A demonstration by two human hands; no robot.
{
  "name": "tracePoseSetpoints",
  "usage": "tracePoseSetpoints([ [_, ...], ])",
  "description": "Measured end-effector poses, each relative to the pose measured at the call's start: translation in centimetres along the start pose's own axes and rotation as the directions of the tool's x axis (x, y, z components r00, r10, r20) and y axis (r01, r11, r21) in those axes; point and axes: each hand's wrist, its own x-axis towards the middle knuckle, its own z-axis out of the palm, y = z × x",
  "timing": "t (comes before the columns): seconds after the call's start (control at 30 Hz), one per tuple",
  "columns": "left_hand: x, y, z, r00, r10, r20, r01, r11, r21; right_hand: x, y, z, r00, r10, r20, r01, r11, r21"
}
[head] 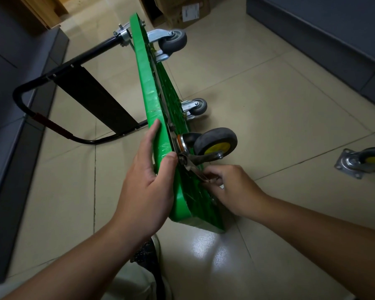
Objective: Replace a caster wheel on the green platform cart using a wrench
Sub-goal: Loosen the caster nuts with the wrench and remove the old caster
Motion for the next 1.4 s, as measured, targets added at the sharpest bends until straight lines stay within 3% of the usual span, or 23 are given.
tracePoseSetpoints([
  [0.23, 0.0, 0.0, 0.0, 1.000, 0.003, -0.002, -0.003, 1.000, -0.005, -1.6, -0.5, 0.0, 0.996, -0.077, 0.042, 0.081, 0.991, -0.103],
  [0.33, 0.0, 0.0, 0.0, 1.000, 0.004, 0.005, -0.004, 1.000, 0.000, -2.8, -0.4, -0.6, 0.999, -0.031, 0.010, 0.032, 0.998, -0.061],
  [0.43, 0.0, -0.1, 0.0, 1.000, 0.010, 0.007, -0.010, 1.000, 0.004, -4.1, -1.1, -2.1, 0.995, -0.076, 0.065, 0.078, 0.997, -0.023],
  [0.5, -0.1, -0.1, -0.1, 1.000, 0.013, 0.004, -0.013, 1.000, 0.004, -5.5, -2.4, -3.0, 0.989, -0.100, 0.111, 0.087, 0.990, 0.110],
  [0.63, 0.0, -0.4, -0.1, 1.000, 0.017, 0.002, -0.017, 1.000, -0.001, -8.5, -6.5, -4.9, 0.984, -0.030, 0.178, -0.067, 0.853, 0.517],
  [0.7, -0.1, -0.4, 0.0, 1.000, 0.016, 0.004, -0.016, 1.000, 0.003, -9.1, -8.7, -5.9, 0.975, 0.007, 0.221, -0.149, 0.761, 0.631],
  [0.83, -0.1, -0.3, 0.0, 1.000, -0.005, -0.028, 0.005, 1.000, 0.008, -9.1, -11.5, -6.8, 0.946, 0.133, 0.295, -0.303, 0.683, 0.664],
  [1.03, -0.1, -0.2, -0.1, 1.000, -0.013, -0.016, 0.013, 1.000, 0.025, -8.5, -12.9, -6.9, 0.899, 0.200, 0.390, -0.429, 0.581, 0.692],
  [1.4, 0.0, -0.3, -0.1, 1.000, -0.012, -0.009, 0.013, 1.000, 0.028, -6.7, -13.5, -6.5, 0.901, 0.227, 0.370, -0.433, 0.536, 0.725],
])
